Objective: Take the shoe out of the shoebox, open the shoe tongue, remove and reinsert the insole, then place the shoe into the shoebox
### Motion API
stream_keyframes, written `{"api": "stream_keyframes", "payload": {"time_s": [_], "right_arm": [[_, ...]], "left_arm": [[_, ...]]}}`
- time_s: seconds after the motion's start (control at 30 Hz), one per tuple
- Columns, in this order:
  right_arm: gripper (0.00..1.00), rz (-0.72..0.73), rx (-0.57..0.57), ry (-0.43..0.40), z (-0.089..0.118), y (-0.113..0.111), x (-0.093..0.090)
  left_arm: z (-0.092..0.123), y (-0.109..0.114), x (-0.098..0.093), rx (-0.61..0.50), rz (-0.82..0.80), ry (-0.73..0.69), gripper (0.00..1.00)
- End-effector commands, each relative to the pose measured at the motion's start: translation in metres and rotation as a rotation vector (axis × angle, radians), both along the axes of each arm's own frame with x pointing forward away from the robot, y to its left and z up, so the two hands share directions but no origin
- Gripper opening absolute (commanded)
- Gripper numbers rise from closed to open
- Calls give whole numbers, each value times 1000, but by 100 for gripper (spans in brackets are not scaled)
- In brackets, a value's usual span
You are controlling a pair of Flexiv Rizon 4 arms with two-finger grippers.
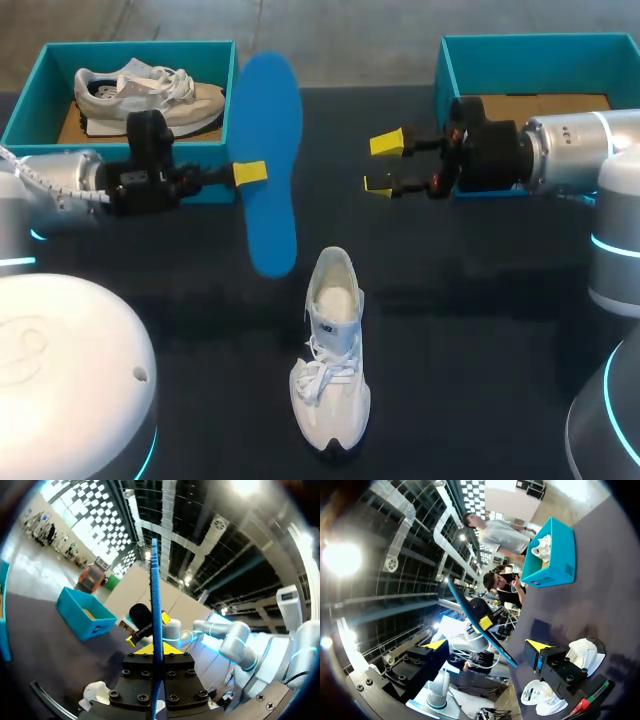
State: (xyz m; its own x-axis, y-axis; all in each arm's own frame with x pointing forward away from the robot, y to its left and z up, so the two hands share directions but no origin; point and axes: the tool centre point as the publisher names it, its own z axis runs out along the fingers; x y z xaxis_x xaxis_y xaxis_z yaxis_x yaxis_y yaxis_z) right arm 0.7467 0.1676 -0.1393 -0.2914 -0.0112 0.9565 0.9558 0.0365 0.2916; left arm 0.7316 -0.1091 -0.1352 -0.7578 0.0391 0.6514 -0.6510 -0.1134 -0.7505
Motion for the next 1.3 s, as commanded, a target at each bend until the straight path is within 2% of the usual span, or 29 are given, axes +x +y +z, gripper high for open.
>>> {"api": "stream_keyframes", "payload": {"time_s": [0.03, 0.27, 0.7, 0.93, 1.3], "right_arm": [[100, -1, 0, 0, 0, 1, 0], [100, -1, 0, 0, 0, 1, 0], [100, -1, 0, 0, 0, 1, 0], [100, -1, 0, 0, 0, 1, 0], [100, -1, 0, 0, 0, 1, 0]], "left_arm": [[-11, -4, 6, -117, -136, 1252, 0], [-16, -5, 9, -138, -161, 1347, 0], [-18, -3, 7, -138, -155, 1386, 0], [-21, -3, 6, -131, -142, 1352, 0], [-22, -4, 9, -122, -87, 1163, 0]]}}
